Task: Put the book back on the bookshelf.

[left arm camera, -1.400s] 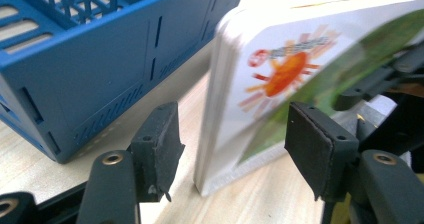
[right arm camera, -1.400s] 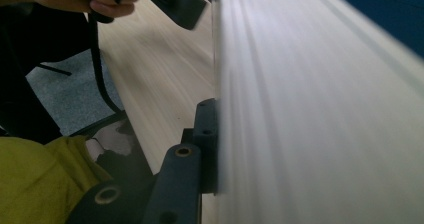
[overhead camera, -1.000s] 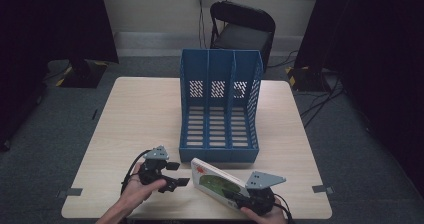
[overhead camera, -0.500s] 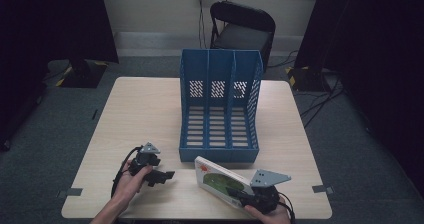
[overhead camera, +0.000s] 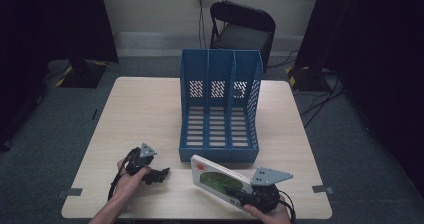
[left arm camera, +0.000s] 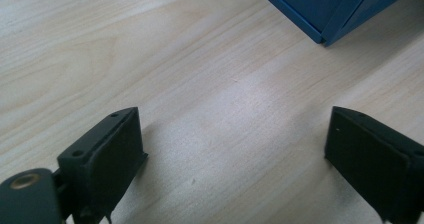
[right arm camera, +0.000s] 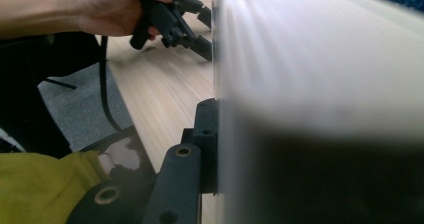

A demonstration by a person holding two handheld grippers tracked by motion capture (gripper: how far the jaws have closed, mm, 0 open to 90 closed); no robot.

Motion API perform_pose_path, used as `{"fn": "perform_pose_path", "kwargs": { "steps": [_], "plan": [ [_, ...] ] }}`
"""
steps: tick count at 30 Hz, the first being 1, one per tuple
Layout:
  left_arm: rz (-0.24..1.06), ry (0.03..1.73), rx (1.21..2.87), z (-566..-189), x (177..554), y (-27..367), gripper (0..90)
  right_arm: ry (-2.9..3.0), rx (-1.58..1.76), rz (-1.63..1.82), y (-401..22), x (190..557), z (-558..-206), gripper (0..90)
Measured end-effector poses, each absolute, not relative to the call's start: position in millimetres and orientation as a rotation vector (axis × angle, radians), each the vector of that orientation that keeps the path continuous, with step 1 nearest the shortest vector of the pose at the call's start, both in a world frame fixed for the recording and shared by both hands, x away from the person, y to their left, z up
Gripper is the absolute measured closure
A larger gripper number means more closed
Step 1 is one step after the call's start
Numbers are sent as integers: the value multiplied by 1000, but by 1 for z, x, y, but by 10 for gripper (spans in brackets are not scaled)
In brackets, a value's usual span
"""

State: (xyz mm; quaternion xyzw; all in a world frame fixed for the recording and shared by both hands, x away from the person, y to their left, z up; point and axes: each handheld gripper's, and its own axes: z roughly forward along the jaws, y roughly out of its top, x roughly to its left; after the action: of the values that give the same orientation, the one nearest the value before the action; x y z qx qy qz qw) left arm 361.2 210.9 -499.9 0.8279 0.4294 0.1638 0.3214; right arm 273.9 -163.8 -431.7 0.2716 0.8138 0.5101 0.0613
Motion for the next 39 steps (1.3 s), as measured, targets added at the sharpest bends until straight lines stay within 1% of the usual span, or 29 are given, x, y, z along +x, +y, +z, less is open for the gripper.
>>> {"fn": "perform_pose_path", "kwargs": {
  "steps": [4,7,19,32,39],
  "plan": [
    [451,1097,2133,-505,360,213,36,2457,802,1556,-163,274,-426,768],
    [452,1085,2132,-507,360,214,12,2451,792,1563,-163,275,-421,768],
    [449,1082,2137,-507,361,214,5,2397,781,1598,-172,274,-401,768],
    [447,1074,2138,-507,360,214,1,2284,833,1602,-184,290,-376,768],
    [442,1075,2138,-507,360,214,0,2220,873,1590,-192,299,-369,768]
  ]
}}
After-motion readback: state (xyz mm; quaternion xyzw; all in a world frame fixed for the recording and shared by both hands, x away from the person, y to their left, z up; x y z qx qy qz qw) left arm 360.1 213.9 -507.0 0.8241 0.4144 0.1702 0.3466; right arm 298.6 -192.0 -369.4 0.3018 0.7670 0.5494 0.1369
